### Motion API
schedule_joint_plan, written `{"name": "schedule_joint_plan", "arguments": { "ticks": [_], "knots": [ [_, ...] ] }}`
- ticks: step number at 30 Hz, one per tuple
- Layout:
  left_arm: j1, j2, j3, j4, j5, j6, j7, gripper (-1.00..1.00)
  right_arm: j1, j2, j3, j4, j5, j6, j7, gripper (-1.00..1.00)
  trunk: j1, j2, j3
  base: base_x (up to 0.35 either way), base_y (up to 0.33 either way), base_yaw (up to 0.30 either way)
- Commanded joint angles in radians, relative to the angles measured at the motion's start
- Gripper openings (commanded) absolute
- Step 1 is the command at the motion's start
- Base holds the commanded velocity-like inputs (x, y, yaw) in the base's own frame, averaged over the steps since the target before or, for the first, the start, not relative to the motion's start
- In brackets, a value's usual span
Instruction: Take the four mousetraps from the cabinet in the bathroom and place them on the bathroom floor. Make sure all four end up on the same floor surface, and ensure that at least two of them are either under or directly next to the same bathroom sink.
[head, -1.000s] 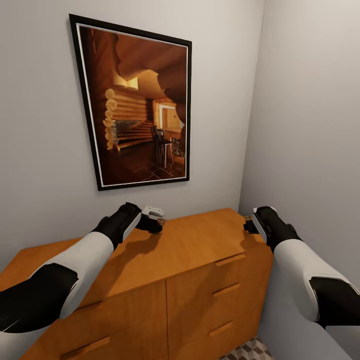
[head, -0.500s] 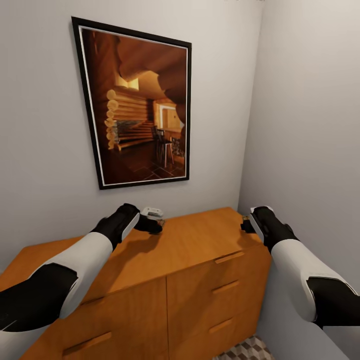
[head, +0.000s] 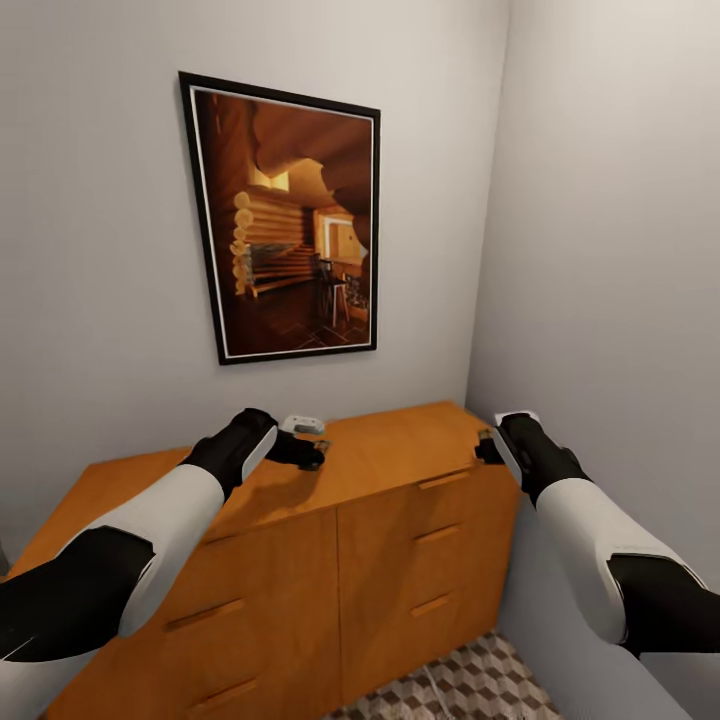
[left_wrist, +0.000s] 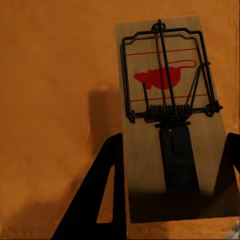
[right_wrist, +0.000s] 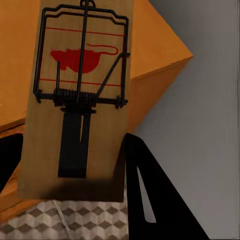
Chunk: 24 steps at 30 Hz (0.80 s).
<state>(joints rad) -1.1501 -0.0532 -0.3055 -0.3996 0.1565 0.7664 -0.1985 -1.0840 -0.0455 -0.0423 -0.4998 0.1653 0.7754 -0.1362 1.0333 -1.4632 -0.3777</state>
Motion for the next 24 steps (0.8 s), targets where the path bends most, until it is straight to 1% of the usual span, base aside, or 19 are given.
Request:
{"name": "schedule_joint_plan", "arguments": {
  "ticks": [1, 8, 16, 18, 21, 23, 24],
  "knots": [
    [-0.001, 0.001, -0.008, 0.000, 0.009, 0.004, 0.004, -1.00, -0.001, 0.001, -0.005, -0.001, 0.007, -0.002, 0.004, -1.00, -0.001, -0.001, -0.001, -0.344, 0.000, 0.000],
    [-0.002, 0.007, -0.007, 0.002, 0.009, 0.004, 0.004, -1.00, -0.001, 0.000, -0.005, 0.006, 0.005, -0.039, 0.005, -1.00, -0.001, -0.001, -0.001, -0.345, 0.000, 0.000],
    [-0.002, 0.011, -0.006, 0.007, 0.015, 0.000, 0.004, -1.00, -0.001, -0.002, -0.005, 0.008, 0.005, -0.053, 0.006, -1.00, -0.001, -0.001, -0.001, -0.314, 0.000, 0.000],
    [-0.001, 0.012, -0.006, 0.008, 0.023, -0.001, 0.005, -1.00, -0.001, -0.002, -0.004, 0.009, 0.005, -0.054, 0.006, -1.00, -0.001, -0.001, -0.001, -0.122, 0.000, 0.000],
    [-0.002, 0.020, -0.006, 0.012, 0.055, -0.003, 0.004, -1.00, 0.000, -0.003, -0.004, 0.009, 0.006, -0.054, 0.006, -1.00, -0.001, -0.001, -0.001, -0.043, 0.000, 0.000],
    [-0.002, 0.024, -0.006, 0.013, 0.068, -0.003, 0.004, -1.00, 0.000, -0.003, -0.004, 0.009, 0.006, -0.054, 0.006, -1.00, -0.001, -0.001, -0.001, -0.021, 0.000, 0.000],
    [-0.002, 0.029, -0.006, 0.013, 0.082, -0.004, 0.004, -1.00, 0.000, -0.003, -0.004, 0.009, 0.007, -0.054, 0.006, -1.00, -0.001, -0.001, -0.001, -0.012, 0.000, 0.000]
  ]
}}
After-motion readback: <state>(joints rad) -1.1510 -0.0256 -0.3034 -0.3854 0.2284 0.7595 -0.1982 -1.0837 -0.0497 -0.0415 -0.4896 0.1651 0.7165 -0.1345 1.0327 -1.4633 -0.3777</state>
